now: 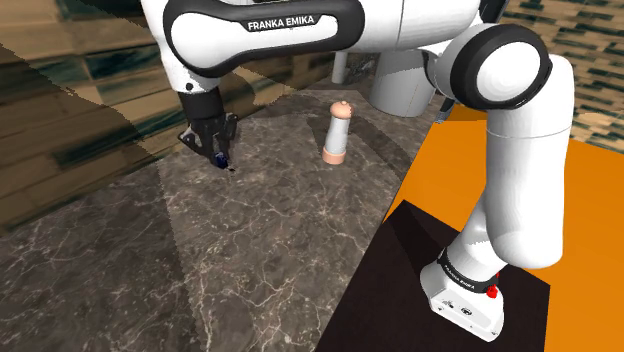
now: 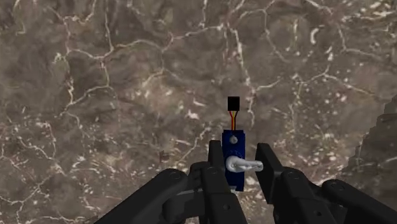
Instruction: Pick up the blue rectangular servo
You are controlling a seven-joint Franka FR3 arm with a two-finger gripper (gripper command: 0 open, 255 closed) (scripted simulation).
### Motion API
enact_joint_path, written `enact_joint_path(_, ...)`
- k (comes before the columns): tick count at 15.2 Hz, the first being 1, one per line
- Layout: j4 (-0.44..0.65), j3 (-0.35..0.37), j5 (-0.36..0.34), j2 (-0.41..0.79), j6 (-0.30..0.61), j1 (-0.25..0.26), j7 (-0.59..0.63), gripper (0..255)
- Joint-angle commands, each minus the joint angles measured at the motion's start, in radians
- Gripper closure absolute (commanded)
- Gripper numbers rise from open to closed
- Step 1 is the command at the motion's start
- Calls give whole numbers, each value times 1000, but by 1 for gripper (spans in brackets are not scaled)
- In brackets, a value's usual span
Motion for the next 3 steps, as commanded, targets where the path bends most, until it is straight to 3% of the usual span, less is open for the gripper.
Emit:
enact_joint_path(1, 25, 1, 0, 0, -25, 3, 0, 255)
enact_joint_path(3, 27, 1, 0, 0, -27, 3, 0, 255)
